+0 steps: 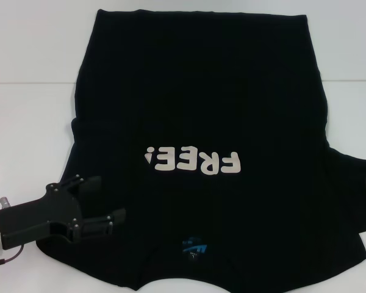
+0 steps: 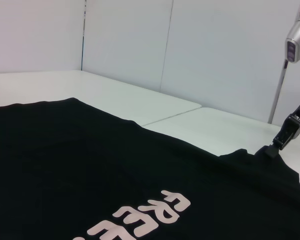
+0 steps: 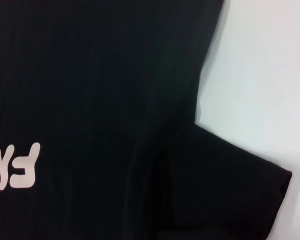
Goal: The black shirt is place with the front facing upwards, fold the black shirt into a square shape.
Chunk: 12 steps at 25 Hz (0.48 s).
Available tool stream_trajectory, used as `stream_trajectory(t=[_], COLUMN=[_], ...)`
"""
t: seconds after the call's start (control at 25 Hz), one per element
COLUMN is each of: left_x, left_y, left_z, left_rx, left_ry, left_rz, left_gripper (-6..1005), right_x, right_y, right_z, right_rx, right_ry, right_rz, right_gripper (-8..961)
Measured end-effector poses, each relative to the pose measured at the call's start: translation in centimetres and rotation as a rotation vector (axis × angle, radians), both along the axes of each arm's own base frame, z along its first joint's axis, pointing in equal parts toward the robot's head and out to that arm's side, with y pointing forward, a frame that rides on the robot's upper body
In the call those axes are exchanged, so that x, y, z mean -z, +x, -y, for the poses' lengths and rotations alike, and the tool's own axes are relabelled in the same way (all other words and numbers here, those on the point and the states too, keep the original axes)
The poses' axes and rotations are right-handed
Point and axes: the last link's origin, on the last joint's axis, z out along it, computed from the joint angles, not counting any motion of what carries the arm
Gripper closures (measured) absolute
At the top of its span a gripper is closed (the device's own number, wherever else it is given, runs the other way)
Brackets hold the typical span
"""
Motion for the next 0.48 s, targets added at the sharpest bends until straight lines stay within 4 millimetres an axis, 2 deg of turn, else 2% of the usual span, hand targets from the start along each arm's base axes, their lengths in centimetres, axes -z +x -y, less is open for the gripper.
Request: stream_trajectory(t=[0.4, 0.48], left_x=[-0.02, -0.15], left_y=[0.06, 0.07], left_z=[-0.07, -0.14], left_rx=[-0.001, -0.003], left_ry=[0.003, 0.013], left_rz=[0.004, 0.011], left_gripper=[50, 50], right_x=[-0.16, -0.39], right_y=[0.01, 0.1], right_z=[-0.04, -0.02], right_rx=[0.003, 0.008], right_ry=[0.001, 0.007], right_rz=[0.004, 0.004], right_gripper=[912, 915])
